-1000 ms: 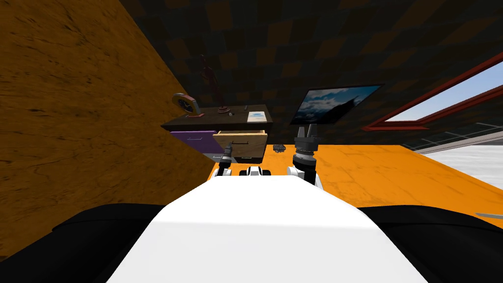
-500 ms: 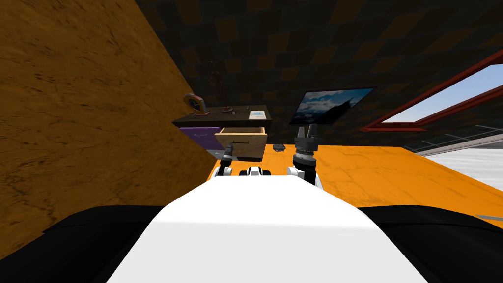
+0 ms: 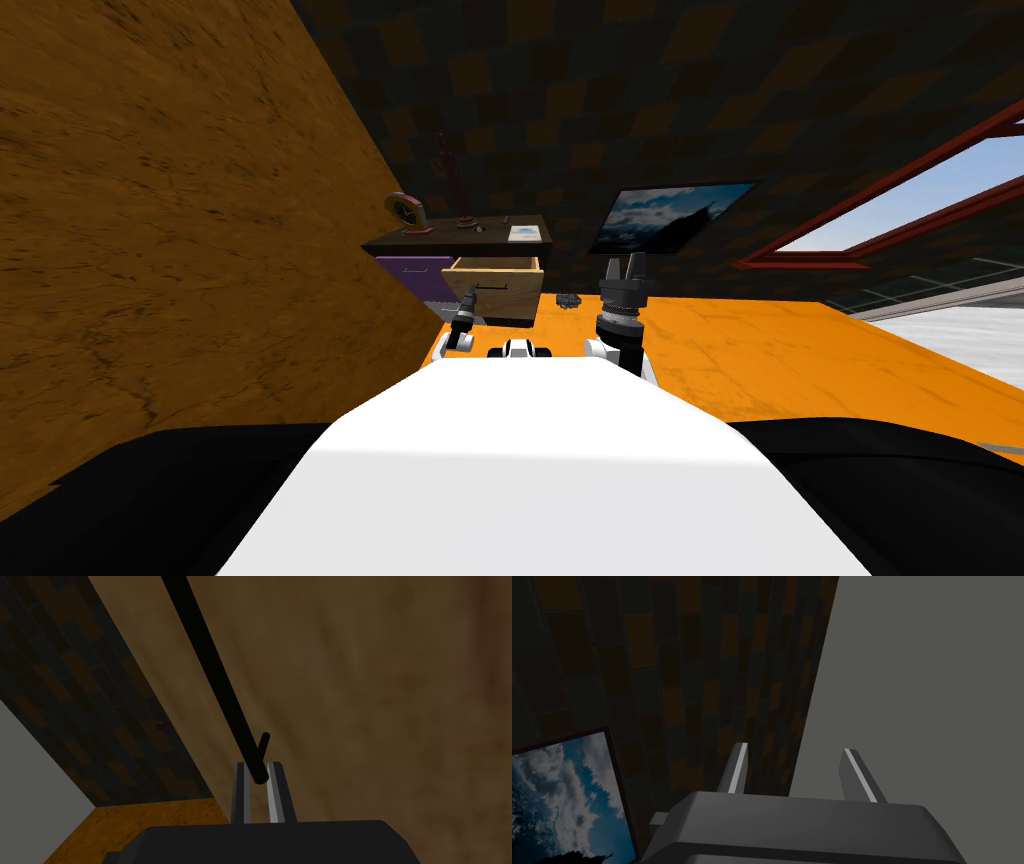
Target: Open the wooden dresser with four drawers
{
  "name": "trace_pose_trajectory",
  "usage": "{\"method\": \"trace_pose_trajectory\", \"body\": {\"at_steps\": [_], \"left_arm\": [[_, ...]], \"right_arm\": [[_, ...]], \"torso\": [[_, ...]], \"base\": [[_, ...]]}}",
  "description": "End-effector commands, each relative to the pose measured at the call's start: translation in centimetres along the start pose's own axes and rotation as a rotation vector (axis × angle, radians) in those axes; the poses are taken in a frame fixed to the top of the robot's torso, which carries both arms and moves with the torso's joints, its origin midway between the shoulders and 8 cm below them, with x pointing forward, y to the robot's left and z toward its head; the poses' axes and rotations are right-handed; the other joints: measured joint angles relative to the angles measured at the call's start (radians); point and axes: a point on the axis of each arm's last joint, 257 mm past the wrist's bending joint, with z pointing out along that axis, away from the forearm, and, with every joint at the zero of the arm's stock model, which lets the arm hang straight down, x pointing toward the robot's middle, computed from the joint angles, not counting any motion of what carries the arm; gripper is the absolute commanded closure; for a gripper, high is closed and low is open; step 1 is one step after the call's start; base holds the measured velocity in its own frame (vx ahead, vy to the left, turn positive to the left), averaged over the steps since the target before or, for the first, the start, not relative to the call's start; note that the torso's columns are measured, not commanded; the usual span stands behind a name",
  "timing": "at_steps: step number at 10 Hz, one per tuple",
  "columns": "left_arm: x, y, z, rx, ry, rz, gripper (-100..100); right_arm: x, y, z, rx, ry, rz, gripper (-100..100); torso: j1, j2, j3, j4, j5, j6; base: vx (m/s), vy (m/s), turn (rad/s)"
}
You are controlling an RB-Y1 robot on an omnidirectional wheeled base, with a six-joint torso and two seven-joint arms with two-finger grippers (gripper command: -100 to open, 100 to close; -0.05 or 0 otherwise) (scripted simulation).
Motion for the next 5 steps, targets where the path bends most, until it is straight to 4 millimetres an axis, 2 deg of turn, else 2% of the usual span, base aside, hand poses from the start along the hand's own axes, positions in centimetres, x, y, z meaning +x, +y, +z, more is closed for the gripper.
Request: {"method": "trace_pose_trajectory", "body": {"at_steps": [1, 4, 5], "left_arm": [[0.9, 0.0, 2.1, 0.021, 0.024, -0.012, 100], [1.5, 2.2, 1.8, -0.022, 0.036, -0.013, 100], [1.0, 1.0, 3.5, 0.024, 0.038, -0.02, 100]], "right_arm": [[0.0, 0.0, 0.0, 0.0, 0.0, 0.0, 0], [0.0, 0.0, 0.0, 0.0, 0.0, 0.0, 0], [0.0, 0.0, 0.0, 0.0, 0.0, 0.0, 0]], "torso": [[-0.001, 0.006, 0.003, 0.002, 0.0, 0.0], [-0.002, 0.001, 0.001, -0.001, 0.0, 0.002], [-0.002, -0.002, -0.001, -0.003, 0.001, 0.003]], "base": [[-0.122, -0.02, 0.054], [-0.027, -0.003, -0.002], [-0.093, -0.026, 0.075]]}}
